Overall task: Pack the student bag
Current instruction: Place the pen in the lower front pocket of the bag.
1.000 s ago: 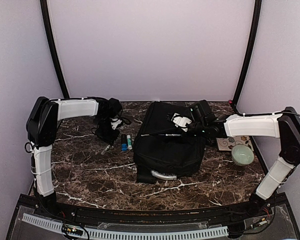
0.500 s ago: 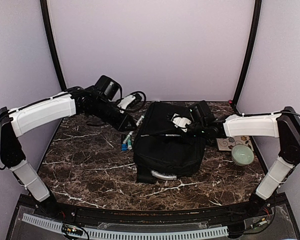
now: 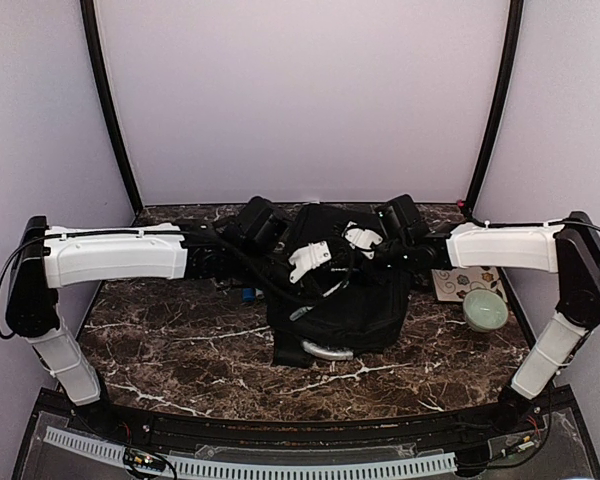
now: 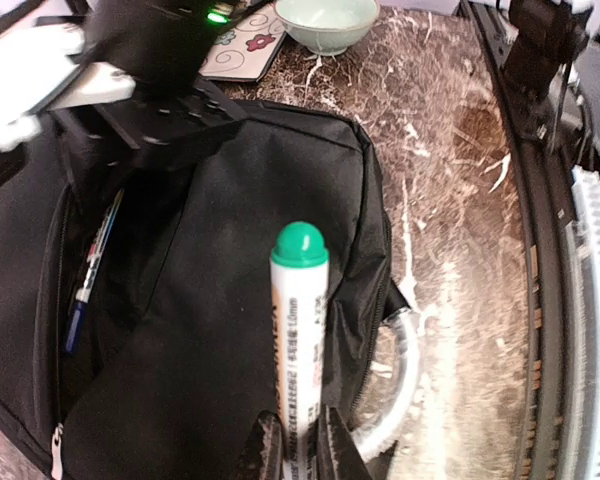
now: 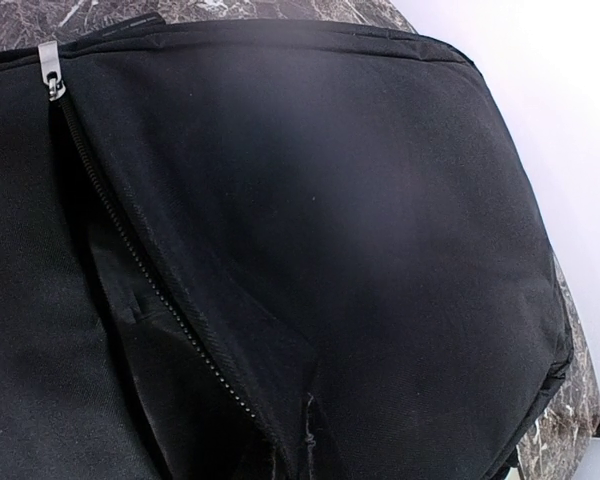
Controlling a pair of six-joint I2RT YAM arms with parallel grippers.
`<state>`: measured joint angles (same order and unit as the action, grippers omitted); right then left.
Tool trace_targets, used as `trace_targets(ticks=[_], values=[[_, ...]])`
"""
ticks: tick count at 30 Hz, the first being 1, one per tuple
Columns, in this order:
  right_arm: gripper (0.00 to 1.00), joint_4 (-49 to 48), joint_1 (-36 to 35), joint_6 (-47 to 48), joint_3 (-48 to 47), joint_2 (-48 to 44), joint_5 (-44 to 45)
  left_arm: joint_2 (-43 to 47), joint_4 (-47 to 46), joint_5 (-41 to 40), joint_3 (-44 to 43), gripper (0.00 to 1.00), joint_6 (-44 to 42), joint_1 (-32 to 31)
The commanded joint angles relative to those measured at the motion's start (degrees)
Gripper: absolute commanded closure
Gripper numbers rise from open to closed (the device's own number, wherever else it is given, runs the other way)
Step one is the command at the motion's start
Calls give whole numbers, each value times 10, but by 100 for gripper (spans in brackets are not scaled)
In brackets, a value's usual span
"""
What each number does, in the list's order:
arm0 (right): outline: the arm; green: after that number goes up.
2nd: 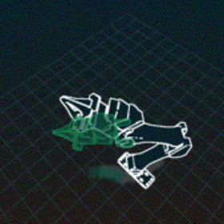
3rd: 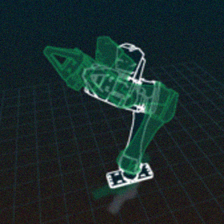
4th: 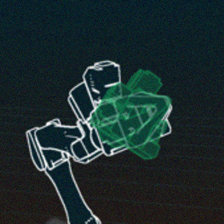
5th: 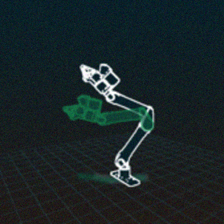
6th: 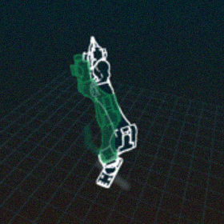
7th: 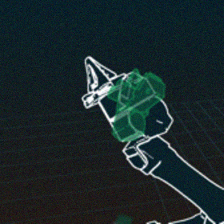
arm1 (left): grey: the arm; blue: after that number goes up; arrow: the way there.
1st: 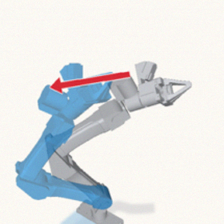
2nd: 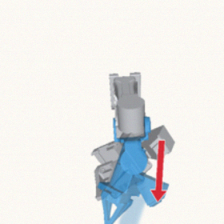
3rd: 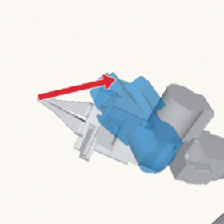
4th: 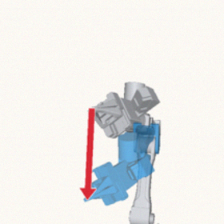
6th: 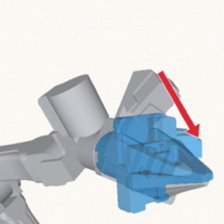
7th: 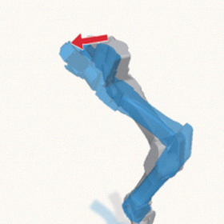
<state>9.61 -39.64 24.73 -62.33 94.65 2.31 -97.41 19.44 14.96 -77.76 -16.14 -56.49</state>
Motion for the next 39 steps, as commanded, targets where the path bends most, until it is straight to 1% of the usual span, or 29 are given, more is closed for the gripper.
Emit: trace_targets(ticks=[1, 5, 7, 9, 12, 14, 18, 22, 26, 29, 32, 39], values=[[100, 6, 3, -24, -33, -1, -50, -5, -130, -79, 38, 97, -124, -21], [100, 12, 8, -29, -33, -1, -60, -45, -210, -160, 34, 96, -192, -31], [100, 14, 10, -32, -33, -2, -65, -57, -257, -181, 43, 97, -233, -34], [100, 15, 10, -34, -33, -3, -68, -74, -278, -189, 35, 97, -250, -34], [100, 16, 11, -35, -33, -2, -73, -113, -274, -194, 5, 96, -278, -34], [100, 18, 11, -36, -50, 0, -80, -135, -276, -204, -8, 96, -298, -34], [100, 19, 11, -38, -49, 1, -90, -165, -306, -222, -19, 96, -337, -34], [100, 20, 11, -38, -48, 2, -91, -195, -361, -273, -23, 97, -381, -35], [100, 20, 11, -38, -47, 1, -94, -227, -375, -302, -35, 98, -427, -34], [100, 20, 11, -39, -48, 1, -100, -254, -369, -330, -51, 97, -446, -35], [100, 22, 11, -39, -47, 3, -103, -279, -386, -364, -66, 97, -454, -34], [100, 23, 11, -40, -48, 3, -112, -359, -394, -421, -144, 96, -488, -33]])
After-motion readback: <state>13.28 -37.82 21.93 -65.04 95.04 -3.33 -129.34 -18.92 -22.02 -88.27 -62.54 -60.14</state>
